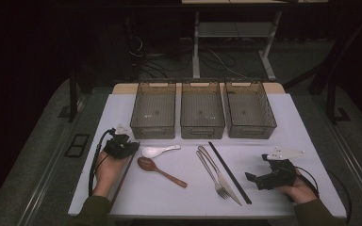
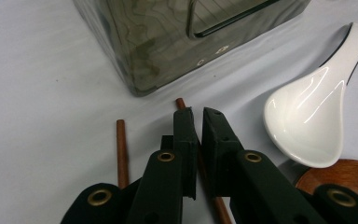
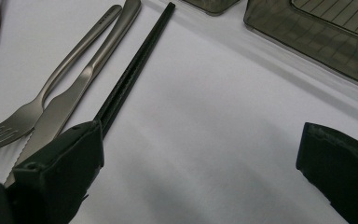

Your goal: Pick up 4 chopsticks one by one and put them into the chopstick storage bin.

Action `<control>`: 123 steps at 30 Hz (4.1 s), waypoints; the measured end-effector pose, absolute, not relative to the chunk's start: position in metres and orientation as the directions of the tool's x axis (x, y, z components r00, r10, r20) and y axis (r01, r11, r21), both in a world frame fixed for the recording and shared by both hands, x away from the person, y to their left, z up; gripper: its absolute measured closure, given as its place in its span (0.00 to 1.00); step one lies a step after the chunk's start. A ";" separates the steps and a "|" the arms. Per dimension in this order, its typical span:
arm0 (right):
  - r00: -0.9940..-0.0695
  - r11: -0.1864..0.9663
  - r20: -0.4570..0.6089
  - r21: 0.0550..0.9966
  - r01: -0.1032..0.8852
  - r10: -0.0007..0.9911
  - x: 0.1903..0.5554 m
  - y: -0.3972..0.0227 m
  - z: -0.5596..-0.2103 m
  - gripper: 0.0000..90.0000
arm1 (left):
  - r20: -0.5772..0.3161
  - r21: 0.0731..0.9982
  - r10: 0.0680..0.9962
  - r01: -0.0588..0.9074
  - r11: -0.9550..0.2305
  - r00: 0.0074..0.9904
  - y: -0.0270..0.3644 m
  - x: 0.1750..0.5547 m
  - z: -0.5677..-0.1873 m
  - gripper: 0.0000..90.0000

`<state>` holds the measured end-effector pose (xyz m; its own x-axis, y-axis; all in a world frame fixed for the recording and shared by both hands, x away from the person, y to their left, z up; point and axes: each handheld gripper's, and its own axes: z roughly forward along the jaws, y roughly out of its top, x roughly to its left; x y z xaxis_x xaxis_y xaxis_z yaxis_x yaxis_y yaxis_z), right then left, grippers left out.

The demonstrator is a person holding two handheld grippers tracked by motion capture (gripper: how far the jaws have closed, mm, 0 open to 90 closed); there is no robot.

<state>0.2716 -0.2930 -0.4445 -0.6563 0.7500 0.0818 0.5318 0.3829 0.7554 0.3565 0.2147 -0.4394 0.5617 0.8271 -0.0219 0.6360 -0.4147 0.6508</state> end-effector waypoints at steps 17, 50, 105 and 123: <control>-0.657 0.384 0.082 0.755 0.531 0.749 0.272 -0.293 -0.445 0.01 | -0.021 0.654 0.806 0.617 -0.436 0.592 0.210 0.357 -0.440 0.94; -0.656 0.381 0.076 0.762 0.523 0.751 0.270 -0.294 -0.444 0.01 | -0.067 0.730 0.831 0.595 -0.336 0.552 0.258 0.258 -0.430 0.80; -0.654 0.368 0.079 0.773 0.517 0.753 0.271 -0.294 -0.443 0.01 | -0.058 0.670 0.851 0.652 -0.354 0.521 0.259 0.259 -0.433 0.92; -0.653 0.367 0.079 0.773 0.517 0.754 0.271 -0.294 -0.443 0.01 | -0.073 0.704 0.830 0.618 -0.350 0.553 0.251 0.255 -0.418 0.93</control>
